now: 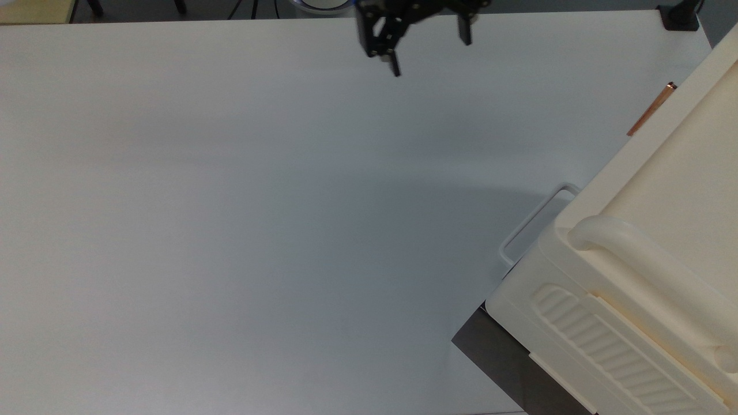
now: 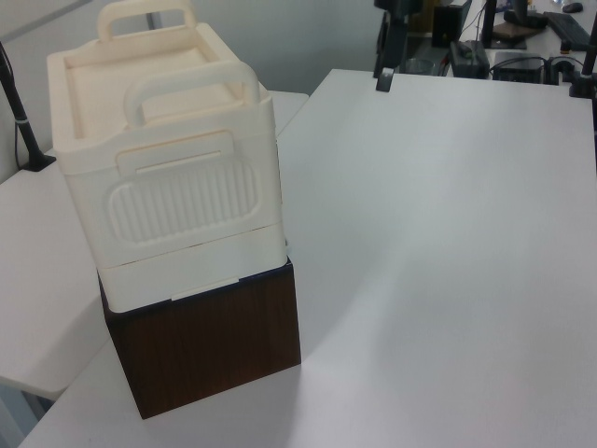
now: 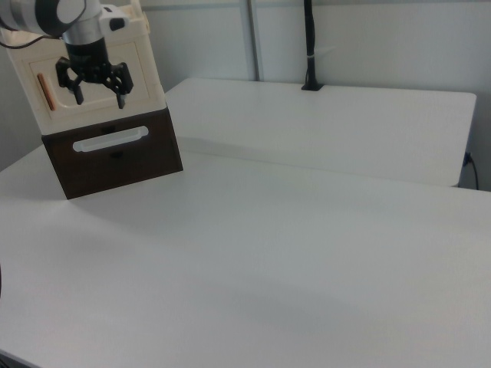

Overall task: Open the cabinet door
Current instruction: 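Move the gripper toward the cream cabinet's door edge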

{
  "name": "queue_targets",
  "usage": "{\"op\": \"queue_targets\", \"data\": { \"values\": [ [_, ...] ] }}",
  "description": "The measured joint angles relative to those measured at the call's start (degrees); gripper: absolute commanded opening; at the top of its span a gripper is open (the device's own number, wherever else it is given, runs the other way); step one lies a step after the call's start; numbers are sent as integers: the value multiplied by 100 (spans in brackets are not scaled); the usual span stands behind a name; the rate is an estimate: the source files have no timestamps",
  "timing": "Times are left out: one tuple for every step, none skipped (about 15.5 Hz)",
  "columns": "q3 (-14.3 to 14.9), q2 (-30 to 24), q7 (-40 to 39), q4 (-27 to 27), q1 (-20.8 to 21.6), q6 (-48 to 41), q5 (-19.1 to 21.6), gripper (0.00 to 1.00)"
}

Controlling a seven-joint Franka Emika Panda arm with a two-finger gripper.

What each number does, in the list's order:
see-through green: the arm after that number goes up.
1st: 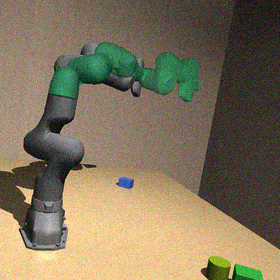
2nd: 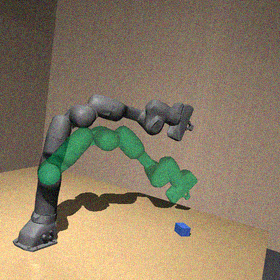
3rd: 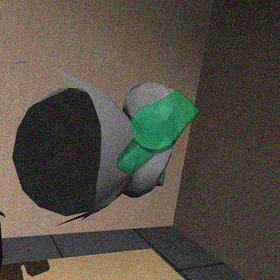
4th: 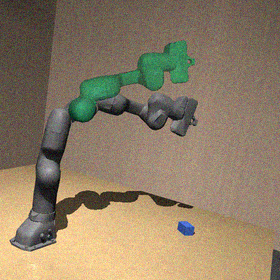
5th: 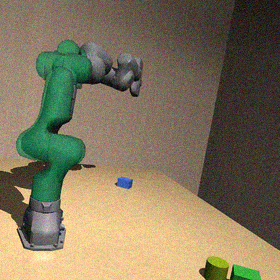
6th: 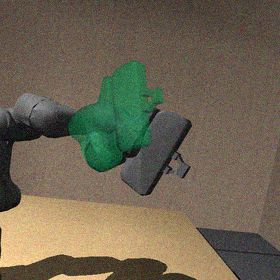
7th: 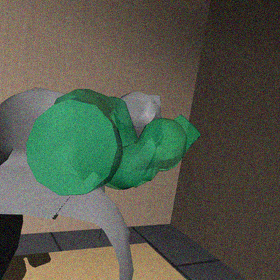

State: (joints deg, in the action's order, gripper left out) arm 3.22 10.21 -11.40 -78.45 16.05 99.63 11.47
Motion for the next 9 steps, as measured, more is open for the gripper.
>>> {"op": "queue_targets", "data": {
  "values": [
    [-3,47,-134,22,147,123,0,96],
    [-3,85,-238,32,300,251,0,95],
    [-3,133,-323,40,514,448,-2,93],
    [-4,162,-348,42,657,620,-15,92],
    [-5,182,-388,44,750,798,-39,90],
    [-6,205,-431,46,830,978,-52,88],
    [-7,235,-462,48,919,1161,-56,86],
    [-8,266,-486,50,1006,1341,-59,85],
    [-8,297,-494,51,1085,1527,-61,85]
  ]
}}
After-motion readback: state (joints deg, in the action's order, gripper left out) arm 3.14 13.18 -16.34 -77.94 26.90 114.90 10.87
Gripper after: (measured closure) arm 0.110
